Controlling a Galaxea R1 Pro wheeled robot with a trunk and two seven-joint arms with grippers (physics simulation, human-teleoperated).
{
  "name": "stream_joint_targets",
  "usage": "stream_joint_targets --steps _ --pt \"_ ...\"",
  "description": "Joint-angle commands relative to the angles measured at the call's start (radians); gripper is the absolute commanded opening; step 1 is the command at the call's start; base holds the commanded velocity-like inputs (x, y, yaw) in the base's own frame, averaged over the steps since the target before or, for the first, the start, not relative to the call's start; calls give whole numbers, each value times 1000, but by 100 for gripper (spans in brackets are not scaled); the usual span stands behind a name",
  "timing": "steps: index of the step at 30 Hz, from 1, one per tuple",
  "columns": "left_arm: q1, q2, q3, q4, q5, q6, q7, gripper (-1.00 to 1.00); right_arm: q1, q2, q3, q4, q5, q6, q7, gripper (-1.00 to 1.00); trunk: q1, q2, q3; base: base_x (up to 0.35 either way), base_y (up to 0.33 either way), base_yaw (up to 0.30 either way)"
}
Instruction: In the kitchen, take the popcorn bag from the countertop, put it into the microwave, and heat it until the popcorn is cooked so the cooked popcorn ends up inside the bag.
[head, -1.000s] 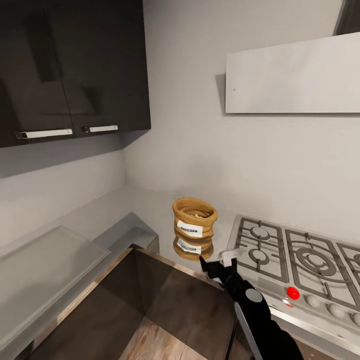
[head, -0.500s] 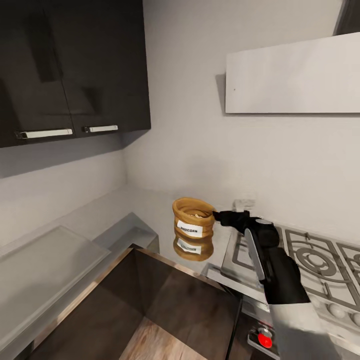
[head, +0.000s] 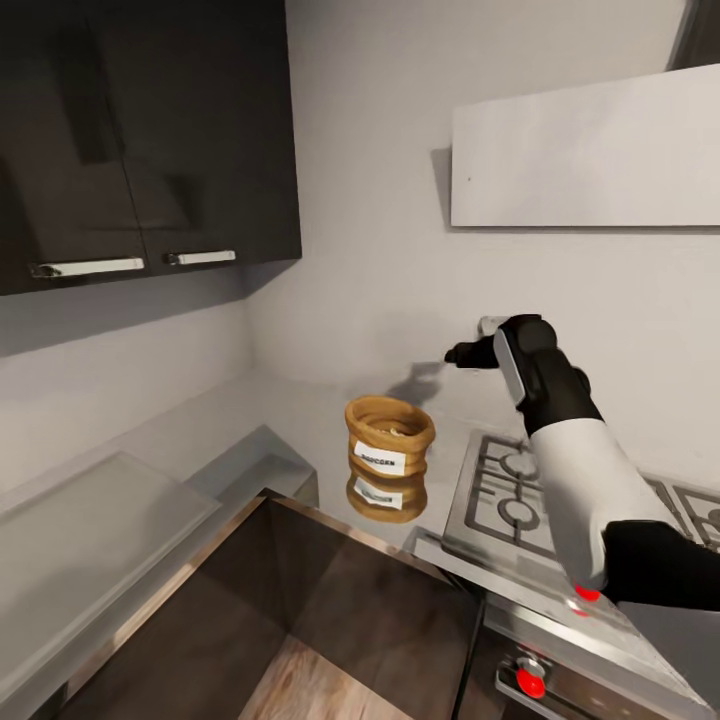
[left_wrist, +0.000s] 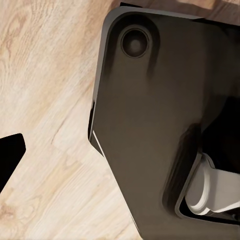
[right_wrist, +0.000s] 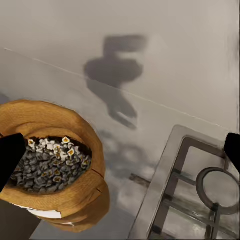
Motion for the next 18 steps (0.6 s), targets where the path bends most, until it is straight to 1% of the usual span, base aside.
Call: stream_joint_targets --steps 1,4,11,15,18 --pt "-1 0 4 0 0 -1 0 100 -12 -4 -2 13 0 4 0 100 0 -1 -2 83 0 0" --pt "-1 0 4 0 0 -1 0 100 -27 -10 -2 33 0 6 1 100 0 -1 -2 161 0 0" --pt "-1 0 4 0 0 -1 0 100 -30 -15 -9 49 0 10 2 100 0 -1 -2 242 0 0" --pt "-1 0 4 0 0 -1 0 100 -30 -16 -9 125 -1 9 3 100 0 -1 -2 192 0 0" --pt "-1 0 4 0 0 -2 0 100 -30 -16 -9 202 -2 9 4 100 0 -1 -2 165 0 0"
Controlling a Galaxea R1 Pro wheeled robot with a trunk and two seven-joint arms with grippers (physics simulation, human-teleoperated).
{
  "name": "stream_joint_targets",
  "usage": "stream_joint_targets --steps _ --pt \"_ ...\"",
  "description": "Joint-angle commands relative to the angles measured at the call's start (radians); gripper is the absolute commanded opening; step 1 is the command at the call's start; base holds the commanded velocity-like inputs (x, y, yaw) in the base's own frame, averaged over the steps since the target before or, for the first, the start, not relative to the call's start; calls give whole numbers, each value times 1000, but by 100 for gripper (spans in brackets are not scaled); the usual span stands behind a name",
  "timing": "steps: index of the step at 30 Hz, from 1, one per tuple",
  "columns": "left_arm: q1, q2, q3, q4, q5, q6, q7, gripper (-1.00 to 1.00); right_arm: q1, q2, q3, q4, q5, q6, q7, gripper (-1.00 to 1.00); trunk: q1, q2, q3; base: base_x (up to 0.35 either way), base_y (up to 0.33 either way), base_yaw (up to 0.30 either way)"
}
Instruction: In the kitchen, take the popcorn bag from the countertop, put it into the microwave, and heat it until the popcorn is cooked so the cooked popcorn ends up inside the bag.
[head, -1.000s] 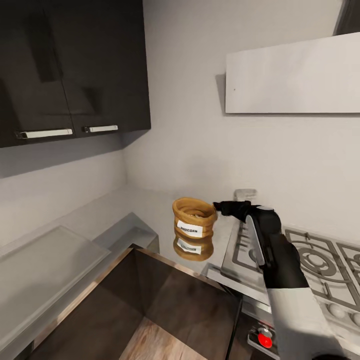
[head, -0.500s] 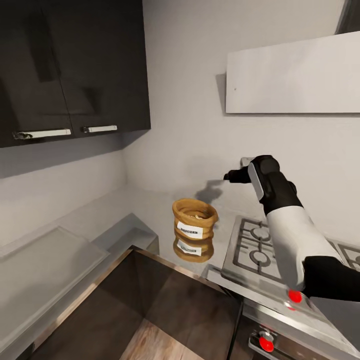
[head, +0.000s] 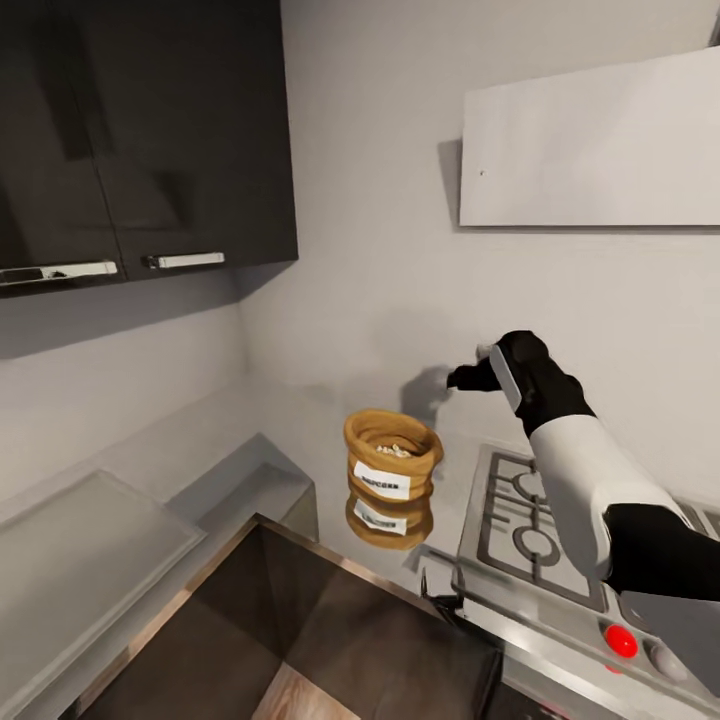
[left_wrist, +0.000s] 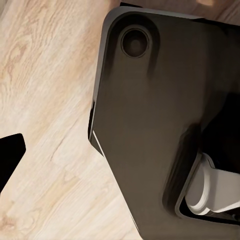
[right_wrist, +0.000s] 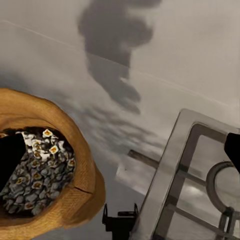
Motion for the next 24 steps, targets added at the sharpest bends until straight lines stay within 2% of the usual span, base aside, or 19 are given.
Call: stream_joint_targets --steps 1,4,13,20,24 --pt "-1 0 4 0 0 -1 0 100 -1 0 -1 19 1 4 0 100 1 -2 -2 77 0 0" --pt "-1 0 4 0 0 -1 0 100 -1 0 -2 67 0 2 2 100 1 -2 -2 29 0 0" --pt "-1 1 4 0 1 -1 0 100 -1 2 -1 125 -1 2 5 100 1 -2 -2 15 0 0" --pt "-1 0 4 0 0 -1 0 100 -1 2 -1 135 -1 1 5 100 1 -2 -2 270 0 0" --pt "-1 0 4 0 0 -1 0 100 -1 2 -2 136 -1 2 5 100 1 -2 -2 58 0 0"
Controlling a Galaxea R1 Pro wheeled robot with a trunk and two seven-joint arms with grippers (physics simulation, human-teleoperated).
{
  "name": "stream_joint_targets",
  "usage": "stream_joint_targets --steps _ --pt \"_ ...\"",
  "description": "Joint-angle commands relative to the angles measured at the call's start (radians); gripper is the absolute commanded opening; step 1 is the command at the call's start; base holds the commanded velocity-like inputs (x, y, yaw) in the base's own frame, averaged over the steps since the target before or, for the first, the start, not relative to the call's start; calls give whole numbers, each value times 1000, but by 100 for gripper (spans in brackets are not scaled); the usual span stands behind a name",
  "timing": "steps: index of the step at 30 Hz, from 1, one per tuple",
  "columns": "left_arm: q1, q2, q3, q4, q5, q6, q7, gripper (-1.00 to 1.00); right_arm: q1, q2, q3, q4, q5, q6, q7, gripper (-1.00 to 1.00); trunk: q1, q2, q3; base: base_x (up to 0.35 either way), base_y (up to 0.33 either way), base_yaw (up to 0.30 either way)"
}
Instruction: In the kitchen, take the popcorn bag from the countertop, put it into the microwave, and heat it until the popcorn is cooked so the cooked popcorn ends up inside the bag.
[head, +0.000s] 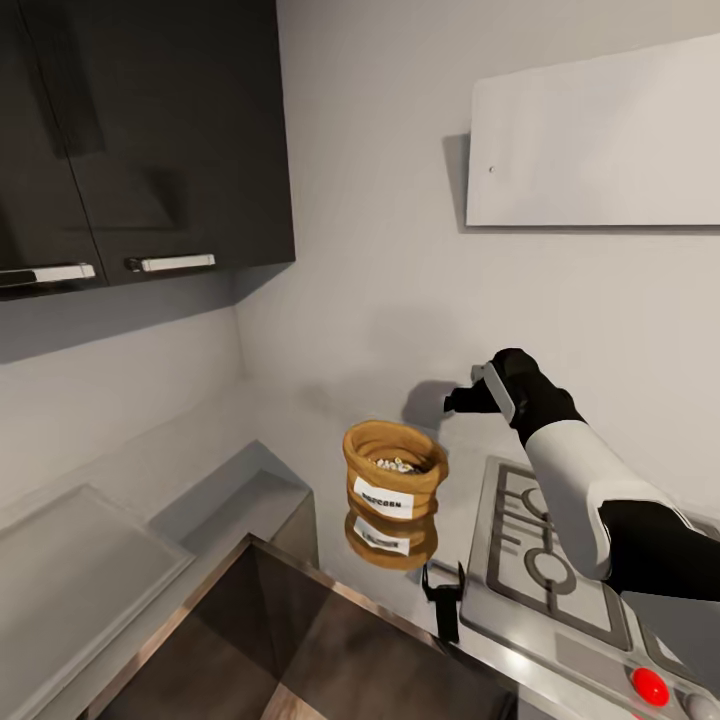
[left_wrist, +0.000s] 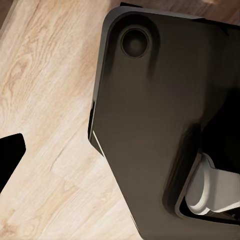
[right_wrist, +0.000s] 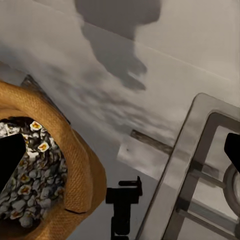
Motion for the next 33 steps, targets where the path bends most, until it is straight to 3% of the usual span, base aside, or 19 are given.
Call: stream_joint_targets --steps 1,12,33 --pt "-1 0 4 0 0 -1 0 100 -1 0 -1 0 1 4 1 100 0 -2 -2 15 0 0" --pt "-1 0 4 0 0 -2 0 100 1 3 -1 171 1 -3 3 100 0 -2 -2 1 0 0" --pt "-1 0 4 0 0 -2 0 100 1 6 -2 217 1 -5 5 100 0 -2 -2 28 14 0"
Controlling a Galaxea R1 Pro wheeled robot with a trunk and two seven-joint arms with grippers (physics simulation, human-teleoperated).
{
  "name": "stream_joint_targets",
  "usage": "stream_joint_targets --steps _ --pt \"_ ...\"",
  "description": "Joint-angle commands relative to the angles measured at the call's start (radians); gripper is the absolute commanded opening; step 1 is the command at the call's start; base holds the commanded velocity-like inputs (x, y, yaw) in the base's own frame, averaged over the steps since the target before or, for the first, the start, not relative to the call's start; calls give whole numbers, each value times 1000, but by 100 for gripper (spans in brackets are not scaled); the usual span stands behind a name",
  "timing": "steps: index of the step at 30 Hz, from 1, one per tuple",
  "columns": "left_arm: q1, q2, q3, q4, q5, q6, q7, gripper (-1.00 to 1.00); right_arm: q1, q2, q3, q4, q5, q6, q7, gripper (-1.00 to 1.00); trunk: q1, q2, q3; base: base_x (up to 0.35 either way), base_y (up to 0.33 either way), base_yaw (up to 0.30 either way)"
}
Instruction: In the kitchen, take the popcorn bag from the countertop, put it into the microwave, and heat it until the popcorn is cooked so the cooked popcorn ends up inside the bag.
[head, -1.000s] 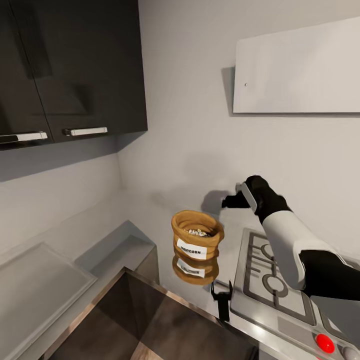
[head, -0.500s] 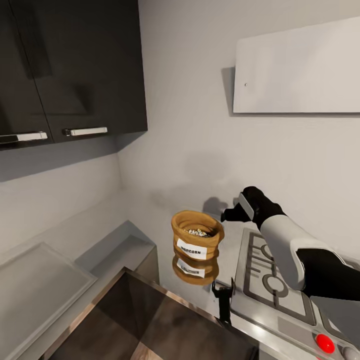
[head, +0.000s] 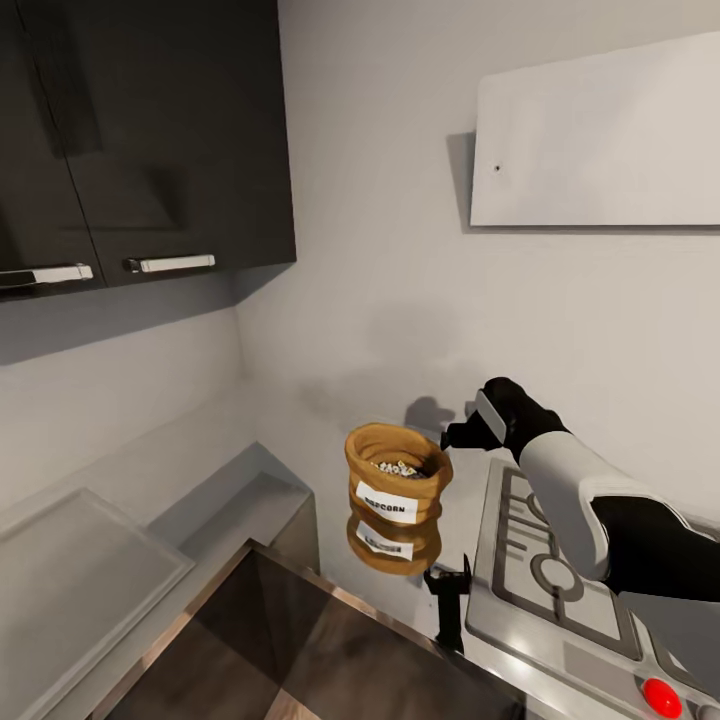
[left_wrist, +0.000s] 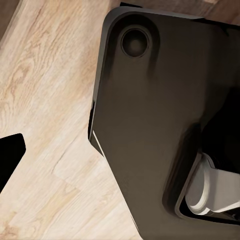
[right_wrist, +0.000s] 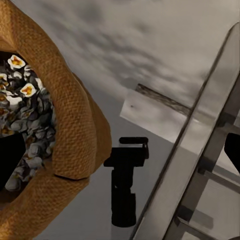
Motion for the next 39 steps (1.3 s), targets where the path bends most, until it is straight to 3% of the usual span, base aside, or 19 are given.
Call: stream_joint_targets --steps 1,11,33,39 --pt "-1 0 4 0 0 -1 0 100 -1 0 -2 0 1 4 1 100 0 -2 -2 5 0 0" --pt "-1 0 4 0 0 -2 0 100 -1 0 -2 0 1 4 0 100 0 -2 -2 234 0 0" --pt "-1 -6 4 0 0 -1 0 100 -1 0 4 0 2 5 14 100 0 -2 -2 9 0 0" --pt "-1 -6 4 0 0 -1 0 100 -1 2 35 62 3 4 21 100 0 -2 -2 0 0 0"
